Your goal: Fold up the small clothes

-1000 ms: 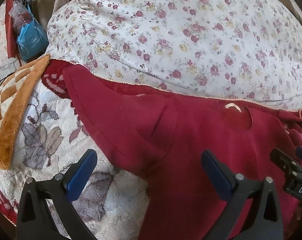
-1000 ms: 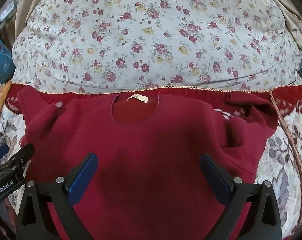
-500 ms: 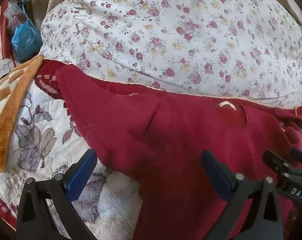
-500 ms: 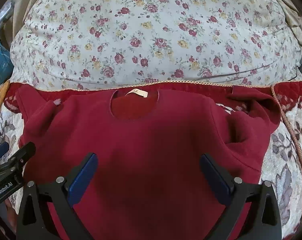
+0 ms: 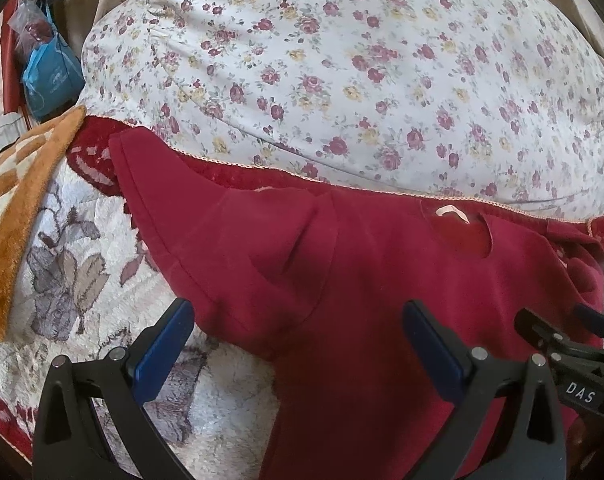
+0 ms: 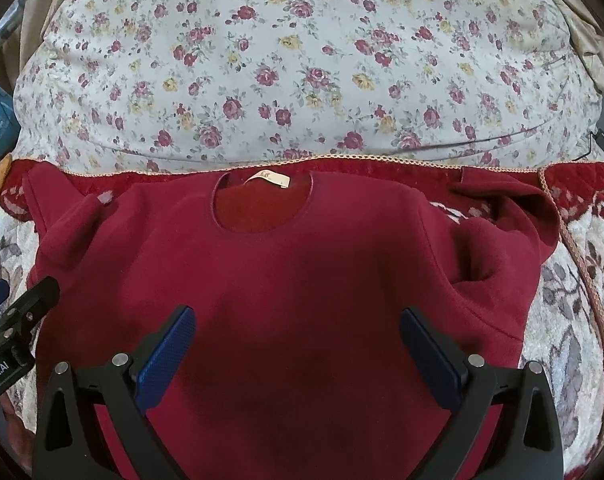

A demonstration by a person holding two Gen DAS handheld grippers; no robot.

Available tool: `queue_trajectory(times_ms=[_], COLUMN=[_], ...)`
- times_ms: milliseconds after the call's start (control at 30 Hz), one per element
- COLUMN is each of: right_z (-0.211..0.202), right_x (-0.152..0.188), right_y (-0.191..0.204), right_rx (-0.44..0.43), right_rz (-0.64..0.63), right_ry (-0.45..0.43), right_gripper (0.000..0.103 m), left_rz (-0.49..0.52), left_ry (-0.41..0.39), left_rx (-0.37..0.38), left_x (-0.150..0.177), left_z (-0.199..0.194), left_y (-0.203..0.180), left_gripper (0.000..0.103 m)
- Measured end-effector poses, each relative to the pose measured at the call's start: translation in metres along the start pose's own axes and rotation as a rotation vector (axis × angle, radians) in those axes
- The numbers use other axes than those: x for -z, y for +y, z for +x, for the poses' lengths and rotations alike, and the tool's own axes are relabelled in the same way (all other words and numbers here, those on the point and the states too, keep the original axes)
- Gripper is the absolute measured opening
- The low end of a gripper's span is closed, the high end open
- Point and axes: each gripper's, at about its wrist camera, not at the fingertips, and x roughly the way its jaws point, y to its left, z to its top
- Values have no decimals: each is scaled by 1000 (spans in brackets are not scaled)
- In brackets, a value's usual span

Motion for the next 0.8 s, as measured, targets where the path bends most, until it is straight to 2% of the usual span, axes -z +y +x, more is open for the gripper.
queue_trajectory(times_ms=[800], right_z=[12], right_x=[1], right_y=[1], right_rx=[2], right_rz=[6], right_ry=[14], right_gripper=[103], left_rz=[-15], left_ry=[10], left_rx=[-1], left_x=[-2], left_z=[9], left_y=[1], left_gripper=[103])
